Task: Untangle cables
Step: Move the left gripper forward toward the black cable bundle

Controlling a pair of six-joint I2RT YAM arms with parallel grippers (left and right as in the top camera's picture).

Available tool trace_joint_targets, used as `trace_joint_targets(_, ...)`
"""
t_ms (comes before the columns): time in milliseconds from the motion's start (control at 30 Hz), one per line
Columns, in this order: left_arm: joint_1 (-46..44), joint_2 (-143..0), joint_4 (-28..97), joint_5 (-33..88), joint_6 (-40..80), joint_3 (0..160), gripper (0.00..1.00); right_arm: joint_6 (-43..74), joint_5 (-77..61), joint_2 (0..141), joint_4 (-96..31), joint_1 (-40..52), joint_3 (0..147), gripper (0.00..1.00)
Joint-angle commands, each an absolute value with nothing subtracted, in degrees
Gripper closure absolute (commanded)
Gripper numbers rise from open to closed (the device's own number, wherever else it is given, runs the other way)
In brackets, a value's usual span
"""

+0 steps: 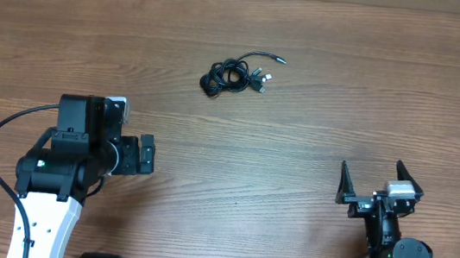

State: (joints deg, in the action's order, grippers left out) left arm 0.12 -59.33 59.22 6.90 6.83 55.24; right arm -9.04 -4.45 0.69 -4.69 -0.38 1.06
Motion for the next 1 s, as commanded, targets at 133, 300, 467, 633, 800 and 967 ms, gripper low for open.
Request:
trace_joint_targets(133,0.36,-59.53,58.85,7.55,5.82,56.88,0.00,-9.08,-4.10,0.60,-4.51,-0.56,0.47,0.00)
trace_joint_targets(300,0.34,-59.86,57.56,8.69,10.17,56.84,0.00,-9.08,-4.10,0.60,-4.51,-0.56,0.47,0.00)
trace_joint_targets(467,0.32,-61.67,56.82,10.17,9.80,56.84,0.00,-9.08,-4.10,0.60,-4.51,-0.56,0.47,0.00)
trace_joint_targets(633,-1.06,-65.93,55.31,16.29,8.29,56.84,0.00,-9.08,-4.10,0.60,-4.51,-0.56,0.47,0.00)
trace_joint_targets(800,-5.65,-71.75,52.88,17.63,8.86,56.84,0.00,-9.08,-4.10,0.60,-4.49,-0.56,0.47,0.00)
trace_joint_targets(967,-10.44,-76.23,48.53,17.63,11.49,56.84,0.00,-9.08,-4.10,0.60,-4.51,-0.56,0.47,0.00)
